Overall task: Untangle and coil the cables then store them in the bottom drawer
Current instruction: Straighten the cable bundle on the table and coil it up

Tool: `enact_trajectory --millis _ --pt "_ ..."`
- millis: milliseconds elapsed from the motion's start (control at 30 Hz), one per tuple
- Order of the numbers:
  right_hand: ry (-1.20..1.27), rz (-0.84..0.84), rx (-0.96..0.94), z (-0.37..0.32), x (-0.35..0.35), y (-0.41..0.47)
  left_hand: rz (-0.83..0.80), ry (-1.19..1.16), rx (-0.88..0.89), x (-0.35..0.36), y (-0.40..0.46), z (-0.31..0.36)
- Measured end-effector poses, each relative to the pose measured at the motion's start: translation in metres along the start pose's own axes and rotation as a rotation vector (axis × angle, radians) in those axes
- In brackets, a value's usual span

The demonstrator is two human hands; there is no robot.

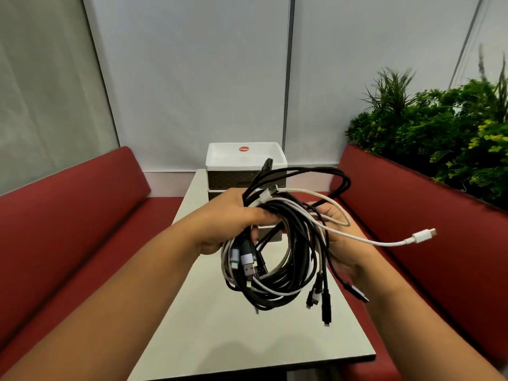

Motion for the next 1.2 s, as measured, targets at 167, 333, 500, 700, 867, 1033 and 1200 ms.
enact_trajectory --millis 167,333,500,700,867,1033,1200 --pt "0.127 -0.086 0.025 0.0 0.017 0.005 0.009 0.03 -0.028 -0.003 -0.002 -0.004" --pt "0.159 -0.109 0.078 0.014 0.016 0.009 0.0 0.046 -0.061 -0.004 -0.002 -0.012" --pt "0.208 -0.153 0.174 0.03 0.017 0.008 -0.033 0.009 -0.136 0.002 -0.003 -0.028" --pt "0.209 -0.242 0.254 0.042 0.019 0.0 -0.099 -0.074 -0.172 0.016 -0.005 -0.042" --pt "0.173 -0.159 0.404 0.073 -0.017 -0.003 0.012 -0.119 -0.193 0.005 -0.001 -0.057" --pt "-0.493 0.631 0.355 0.076 -0.104 -0.03 0.296 -0.075 -0.197 -0.03 0.007 -0.076" --pt "-0.439 0.44 -0.085 0.022 0.006 -0.037 0.458 -0.017 -0.239 -0.044 0.015 -0.097"
Point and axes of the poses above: each hand's wrist, its own y-axis towards the middle knuckle, its own x-axis out of the palm, z = x × y, the point moved 9 cm from there along y, towards the middle knuckle, and after that the axes turned 6 degrees about x, right-handed, at the moved point
